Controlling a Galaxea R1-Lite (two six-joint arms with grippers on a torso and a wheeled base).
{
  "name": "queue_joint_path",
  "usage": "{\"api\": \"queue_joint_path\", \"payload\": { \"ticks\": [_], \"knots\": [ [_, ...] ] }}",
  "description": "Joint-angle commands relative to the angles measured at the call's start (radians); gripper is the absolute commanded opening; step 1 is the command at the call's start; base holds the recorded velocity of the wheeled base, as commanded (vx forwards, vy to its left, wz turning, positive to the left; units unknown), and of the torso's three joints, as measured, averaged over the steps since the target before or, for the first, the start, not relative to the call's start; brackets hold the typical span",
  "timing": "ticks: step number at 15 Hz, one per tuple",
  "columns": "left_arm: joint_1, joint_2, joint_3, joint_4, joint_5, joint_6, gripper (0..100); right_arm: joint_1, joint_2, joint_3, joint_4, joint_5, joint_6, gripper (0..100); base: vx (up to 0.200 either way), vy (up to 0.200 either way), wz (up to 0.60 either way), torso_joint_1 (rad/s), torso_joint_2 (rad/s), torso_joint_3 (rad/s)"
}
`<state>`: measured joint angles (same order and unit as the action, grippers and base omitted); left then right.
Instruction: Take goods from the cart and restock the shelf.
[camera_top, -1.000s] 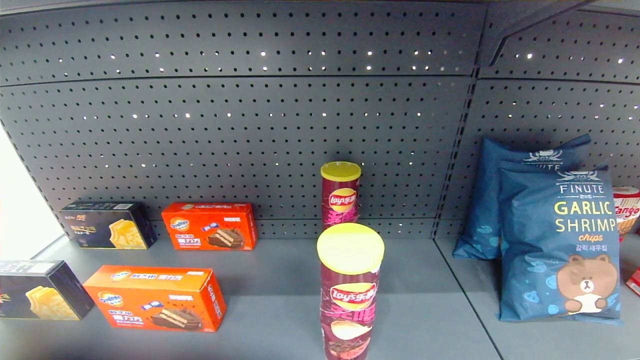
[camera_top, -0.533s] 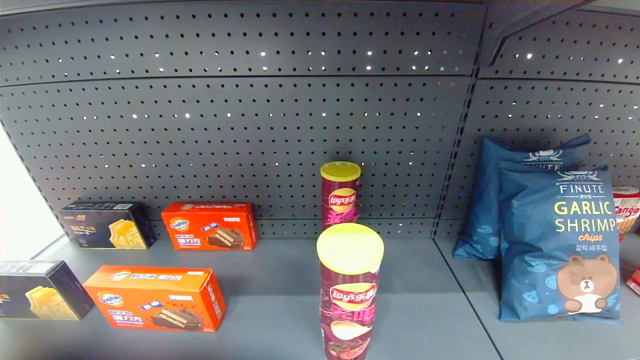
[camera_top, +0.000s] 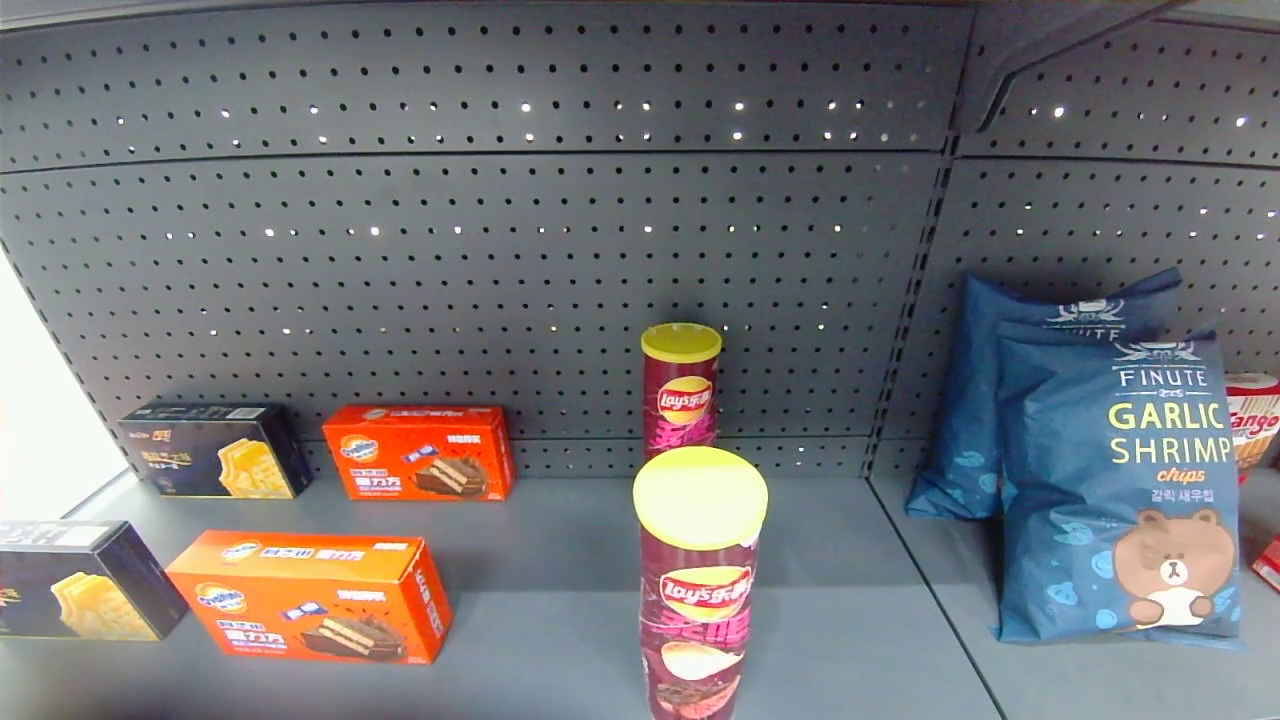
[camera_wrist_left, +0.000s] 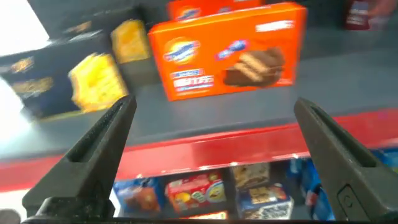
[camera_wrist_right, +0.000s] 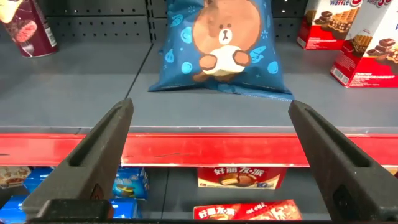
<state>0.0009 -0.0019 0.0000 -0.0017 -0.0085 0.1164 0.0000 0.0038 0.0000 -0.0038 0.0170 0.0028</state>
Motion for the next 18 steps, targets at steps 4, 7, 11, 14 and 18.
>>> {"api": "queue_joint_path", "payload": {
  "ticks": [4, 7, 11, 14, 18],
  "knots": [
    [0.002, 0.002, -0.002, 0.000, 0.067, -0.080, 100, 0.000, 0.002, 0.000, -0.001, 0.000, 0.000, 100, 0.000, 0.000, 0.00, 0.000, 0.00, 0.000],
    [-0.002, 0.002, -0.002, 0.002, -0.091, -0.052, 100, 0.000, 0.002, 0.000, -0.001, 0.000, -0.001, 100, 0.000, 0.000, 0.00, 0.000, 0.00, 0.000],
    [-0.001, 0.002, -0.002, 0.002, -0.074, -0.057, 100, 0.000, 0.002, 0.000, -0.001, 0.000, 0.000, 100, 0.000, 0.000, 0.00, 0.000, 0.00, 0.000],
    [-0.001, 0.002, -0.002, 0.002, -0.074, -0.055, 100, 0.000, 0.002, 0.000, -0.001, 0.000, 0.000, 100, 0.000, 0.000, 0.00, 0.000, 0.00, 0.000],
    [-0.001, 0.002, -0.002, 0.002, -0.074, -0.057, 100, 0.000, 0.002, 0.000, -0.001, 0.000, 0.000, 100, -0.100, 0.000, 0.00, 0.002, 0.00, 0.002]
  ]
}}
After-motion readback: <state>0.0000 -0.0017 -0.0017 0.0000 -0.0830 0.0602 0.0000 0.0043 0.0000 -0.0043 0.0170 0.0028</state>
